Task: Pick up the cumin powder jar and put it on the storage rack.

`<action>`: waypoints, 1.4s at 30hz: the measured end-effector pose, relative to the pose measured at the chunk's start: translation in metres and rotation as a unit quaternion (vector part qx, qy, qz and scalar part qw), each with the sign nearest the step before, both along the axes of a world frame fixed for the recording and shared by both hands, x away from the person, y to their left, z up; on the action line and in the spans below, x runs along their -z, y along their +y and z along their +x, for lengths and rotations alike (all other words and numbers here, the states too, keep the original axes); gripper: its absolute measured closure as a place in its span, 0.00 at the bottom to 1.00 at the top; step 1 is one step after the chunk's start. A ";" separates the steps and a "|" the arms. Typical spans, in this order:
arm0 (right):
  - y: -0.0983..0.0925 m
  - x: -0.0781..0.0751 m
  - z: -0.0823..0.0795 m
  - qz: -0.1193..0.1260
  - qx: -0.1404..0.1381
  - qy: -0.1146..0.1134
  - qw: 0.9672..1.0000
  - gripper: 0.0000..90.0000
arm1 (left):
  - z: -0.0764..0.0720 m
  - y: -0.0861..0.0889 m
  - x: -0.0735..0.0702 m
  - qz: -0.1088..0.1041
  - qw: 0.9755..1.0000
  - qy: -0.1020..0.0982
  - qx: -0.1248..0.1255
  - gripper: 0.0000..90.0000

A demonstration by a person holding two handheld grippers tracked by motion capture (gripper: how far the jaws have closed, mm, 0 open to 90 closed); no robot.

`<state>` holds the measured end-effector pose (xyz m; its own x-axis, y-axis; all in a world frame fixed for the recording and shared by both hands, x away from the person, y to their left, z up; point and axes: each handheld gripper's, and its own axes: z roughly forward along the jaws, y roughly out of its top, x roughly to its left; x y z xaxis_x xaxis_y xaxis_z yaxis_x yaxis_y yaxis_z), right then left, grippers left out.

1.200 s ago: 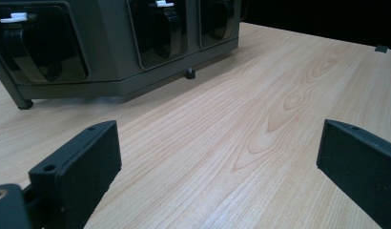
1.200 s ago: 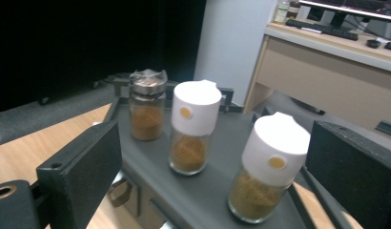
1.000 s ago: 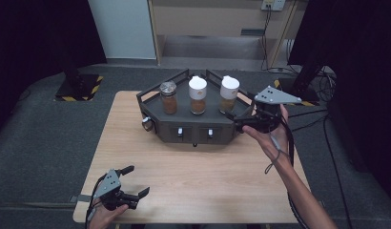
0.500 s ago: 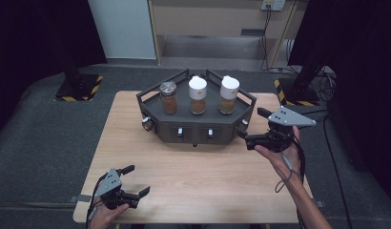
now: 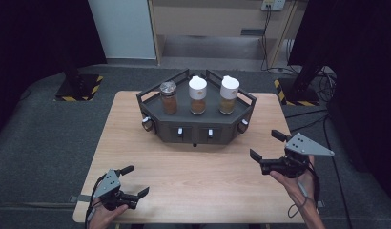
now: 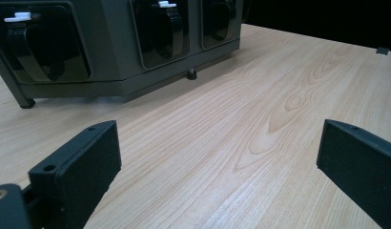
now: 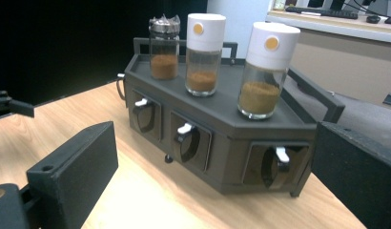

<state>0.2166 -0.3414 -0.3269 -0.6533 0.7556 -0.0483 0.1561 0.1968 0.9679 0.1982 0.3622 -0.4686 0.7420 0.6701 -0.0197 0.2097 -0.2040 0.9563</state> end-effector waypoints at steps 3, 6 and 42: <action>-0.004 0.008 -0.007 0.003 -0.001 0.001 1.000 0.03 | 0.000 0.000 0.000 -0.001 1.000 0.000 0.000 0.00; -0.006 0.016 -0.015 0.002 0.000 0.000 1.000 0.03 | -0.001 0.000 0.000 -0.001 1.000 0.000 -0.001 0.00; -0.035 0.099 -0.049 0.023 0.019 0.036 0.999 0.03 | -0.005 0.006 0.002 -0.023 1.000 -0.015 -0.004 0.00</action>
<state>0.1679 -0.3761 -0.4259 -0.6252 0.7797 0.0340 0.2324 0.1444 0.9618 0.1933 0.3682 -0.4710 0.7367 0.6756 -0.0290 0.1829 -0.1578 0.9704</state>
